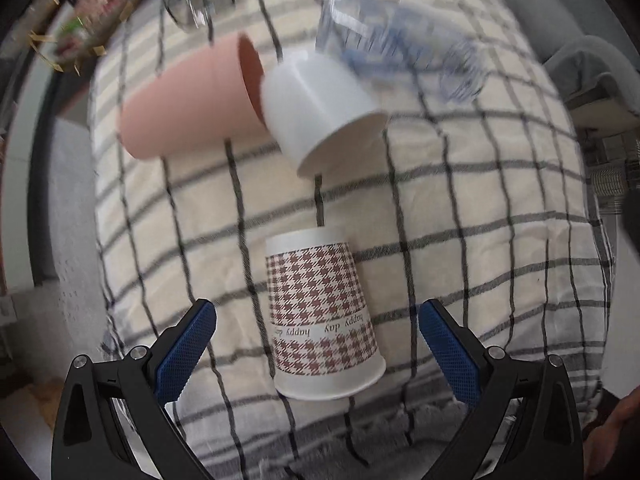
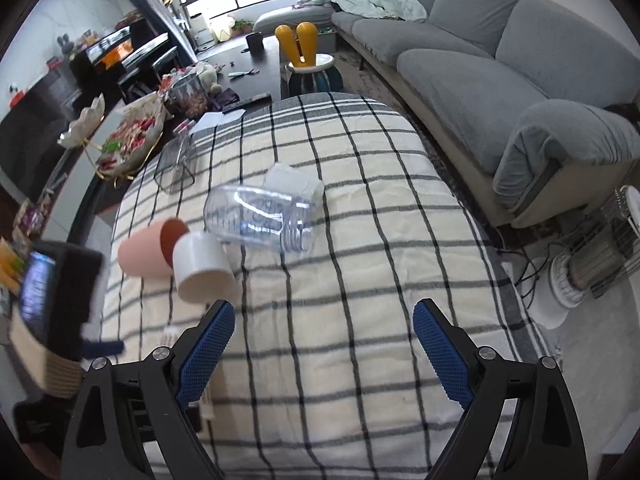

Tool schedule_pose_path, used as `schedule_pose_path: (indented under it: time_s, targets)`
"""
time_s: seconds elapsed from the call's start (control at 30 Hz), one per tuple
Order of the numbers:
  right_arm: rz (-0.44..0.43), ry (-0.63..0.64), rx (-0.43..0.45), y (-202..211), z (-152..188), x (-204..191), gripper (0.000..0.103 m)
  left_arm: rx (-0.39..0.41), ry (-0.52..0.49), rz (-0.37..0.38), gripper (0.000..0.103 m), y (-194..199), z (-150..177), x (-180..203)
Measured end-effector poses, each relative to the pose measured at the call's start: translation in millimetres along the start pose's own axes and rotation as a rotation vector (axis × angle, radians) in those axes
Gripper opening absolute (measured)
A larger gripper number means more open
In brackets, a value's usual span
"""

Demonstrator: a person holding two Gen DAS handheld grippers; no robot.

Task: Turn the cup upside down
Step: 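Grasp the paper cup with the left gripper and lift it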

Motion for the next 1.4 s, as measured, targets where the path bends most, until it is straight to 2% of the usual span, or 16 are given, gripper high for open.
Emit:
schedule_pose_path:
  time_s: [0.13, 0.3, 0.4, 0.5, 0.6, 0.77, 0.83, 1.0, 1.1, 1.17, 1.27, 1.33, 1.4]
  targets:
    - [-0.027, -0.037, -0.034, -17, -13, 4, 0.091, -0.144, 0.014, 0.005, 0.103, -22, -13, -2]
    - [-0.065, -0.065, -0.116, -46, -23, 7, 0.091, -0.263, -0.019, -0.009, 0.102, -40, -21, 3]
    - [-0.075, -0.073, -0.134, -56, -27, 7, 0.091, -0.321, -0.019, -0.025, 0.101, -51, -22, 2]
    - [-0.09, -0.078, -0.152, -66, -30, 6, 0.091, -0.362, -0.024, -0.032, 0.095, -61, -25, 3]
    - [-0.108, -0.089, -0.181, -77, -28, 6, 0.091, -0.383, -0.047, -0.034, 0.086, -66, -26, 6]
    - [-0.123, -0.109, -0.21, -88, -25, 9, 0.091, -0.425, -0.067, -0.022, 0.063, -83, -21, 10]
    - [-0.122, -0.111, -0.21, -87, -25, 10, 0.091, -0.43, -0.062, -0.012, 0.062, -86, -19, 9]
    - [-0.116, -0.106, -0.19, -77, -25, 11, 0.091, -0.381, -0.082, -0.014, 0.062, -86, -19, 4]
    - [-0.128, -0.104, -0.173, -67, -24, 9, 0.091, -0.313, -0.098, -0.025, 0.061, -61, -7, 1]
    - [-0.137, -0.105, -0.148, -56, -23, 9, 0.091, -0.236, -0.105, -0.014, 0.061, -47, -3, 1]
    - [-0.137, -0.106, -0.093, -39, -21, 10, 0.091, -0.071, -0.118, 0.018, 0.061, -27, 6, 4]
    - [-0.13, -0.113, -0.04, -27, -17, 15, 0.091, 0.08, -0.142, 0.027, 0.061, -13, 13, 6]
    - [-0.115, -0.12, 0.002, -19, -12, 20, 0.091, 0.262, -0.152, -0.003, 0.062, 0, 21, 5]
Point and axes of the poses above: each gripper's, at about its wrist camera, not at the fingertips, and y roughly against the way its jaws point, x to its right, z to its underside, the point moved 6 cm from there along -y, roughly the way its jaws point, and after that the axes turned 10 degrees about -x, right-handed, at the moved point
